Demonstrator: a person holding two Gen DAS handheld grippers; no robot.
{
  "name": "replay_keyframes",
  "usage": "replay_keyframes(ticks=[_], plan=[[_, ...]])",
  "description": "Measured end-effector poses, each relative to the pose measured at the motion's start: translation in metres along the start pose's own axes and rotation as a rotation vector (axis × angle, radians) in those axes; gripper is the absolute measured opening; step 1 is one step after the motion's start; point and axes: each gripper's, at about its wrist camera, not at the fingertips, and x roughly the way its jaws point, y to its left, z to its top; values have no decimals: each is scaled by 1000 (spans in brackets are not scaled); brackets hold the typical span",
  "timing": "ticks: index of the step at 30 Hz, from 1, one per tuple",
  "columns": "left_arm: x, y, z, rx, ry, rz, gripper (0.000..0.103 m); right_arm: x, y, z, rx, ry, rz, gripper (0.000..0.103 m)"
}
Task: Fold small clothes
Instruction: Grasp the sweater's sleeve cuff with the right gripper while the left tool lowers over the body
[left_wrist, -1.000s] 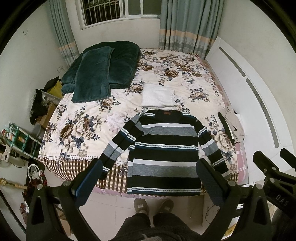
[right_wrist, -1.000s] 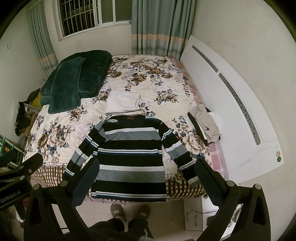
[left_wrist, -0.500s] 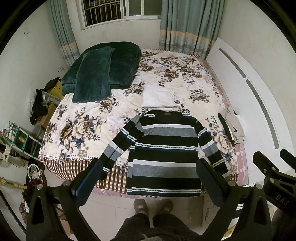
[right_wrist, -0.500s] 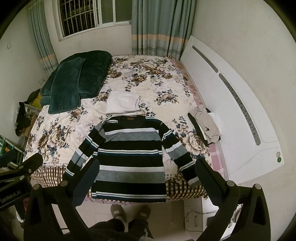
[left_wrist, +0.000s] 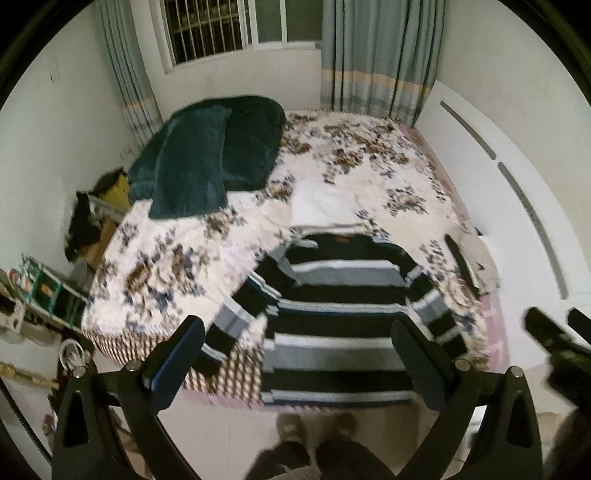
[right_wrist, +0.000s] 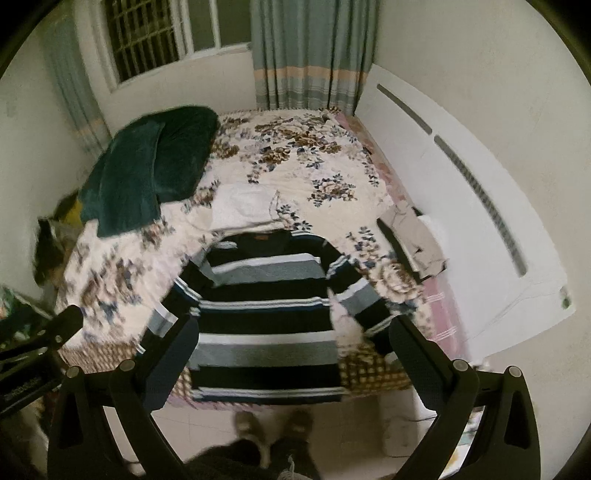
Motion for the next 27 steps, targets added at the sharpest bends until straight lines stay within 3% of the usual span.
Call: replay_keyframes(ticks=[3,7,14,19,24,27], plan=[[35,-4,2,50,-59,42,103,29,-13,10,138,11,10,103],[95,-17,-5,125,-75,60,103,85,-52,-5,327,63,-74,103],[220,-63,-17,155,68,61,103,197,-180,-67,689,215,-206,103],[288,-93,-30,139,131,150,103,300,-287,-129,891,335,-182,103],[366,-116,-50,97,231,206,103,411,-373,-197,1009,428,-209,100],[411,-129,-64,101,281,231,103,466,-405,-229,1055,450,-233,97]])
